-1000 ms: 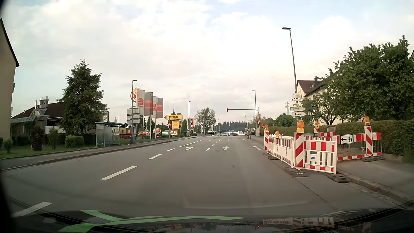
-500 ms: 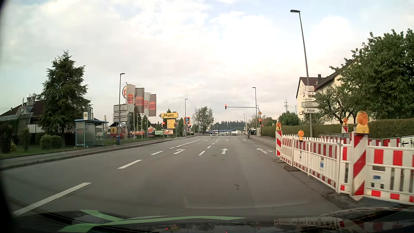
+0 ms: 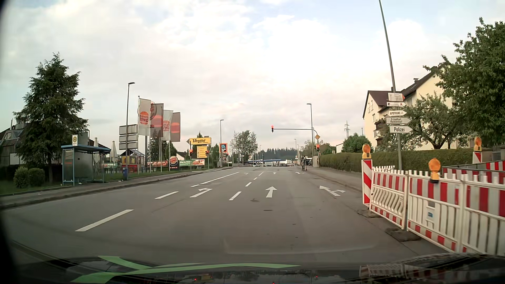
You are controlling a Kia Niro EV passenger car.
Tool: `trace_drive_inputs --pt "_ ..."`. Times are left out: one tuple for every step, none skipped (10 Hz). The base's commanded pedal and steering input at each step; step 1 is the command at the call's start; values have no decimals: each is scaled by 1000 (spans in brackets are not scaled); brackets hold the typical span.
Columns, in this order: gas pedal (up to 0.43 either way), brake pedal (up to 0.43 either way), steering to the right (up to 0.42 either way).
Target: Follow the waypoints while adhering to traffic rules and regulations
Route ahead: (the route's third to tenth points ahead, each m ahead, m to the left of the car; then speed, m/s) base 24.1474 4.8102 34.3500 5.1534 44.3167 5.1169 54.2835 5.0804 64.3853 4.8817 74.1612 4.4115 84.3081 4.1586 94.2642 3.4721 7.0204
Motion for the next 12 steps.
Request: trace_drive_inputs --pt "0 0 9" --pt "0 0 10" --pt "0 0 10" --pt "0 0 10" --pt "0 0 10" --pt "0 0 9" --pt "0 0 9" --pt "0 0 9" --pt "0 0 9" --pt "0 6 14" --pt "0 12 15" --pt "0 18 15"
